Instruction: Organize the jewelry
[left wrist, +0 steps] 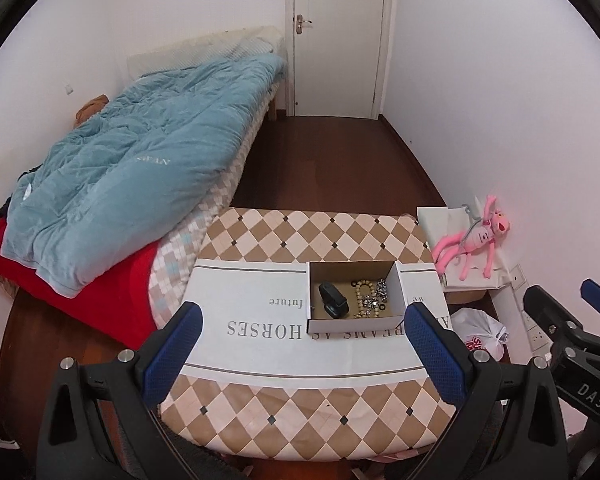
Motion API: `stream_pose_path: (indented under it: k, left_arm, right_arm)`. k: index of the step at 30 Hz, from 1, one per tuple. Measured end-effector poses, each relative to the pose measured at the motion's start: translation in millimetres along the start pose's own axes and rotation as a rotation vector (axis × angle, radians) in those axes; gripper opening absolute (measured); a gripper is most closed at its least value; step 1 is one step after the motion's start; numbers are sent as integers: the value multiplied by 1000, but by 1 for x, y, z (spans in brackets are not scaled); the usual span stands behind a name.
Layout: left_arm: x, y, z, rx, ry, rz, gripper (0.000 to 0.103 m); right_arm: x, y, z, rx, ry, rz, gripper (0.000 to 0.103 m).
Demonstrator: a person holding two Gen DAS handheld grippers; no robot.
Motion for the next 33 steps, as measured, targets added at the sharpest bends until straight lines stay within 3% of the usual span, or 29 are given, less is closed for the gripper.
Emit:
stream_pose_path:
  k: [9, 25, 33]
  left_arm:
    - [-5, 1, -2, -14, 25, 5, 103]
    - [52, 13, 16, -46, 114, 41, 103]
    - [89, 20, 7, -51, 178, 60, 103]
  right_arm:
    - [-17, 3, 1, -2, 6, 21, 103]
    - [48, 13, 19, -22, 90, -13, 103]
    - [87, 22, 14, -46, 157, -22, 103]
Point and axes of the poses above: each gripper's, at about its wrist camera, not at the fingertips, and x roughly the way its jaws point, y to its left, z to its top, the point moved 6 cm from there along x, roughly the way its jaws point, and after that the axes turned 11 degrees about -z, right-handed, at the moved point
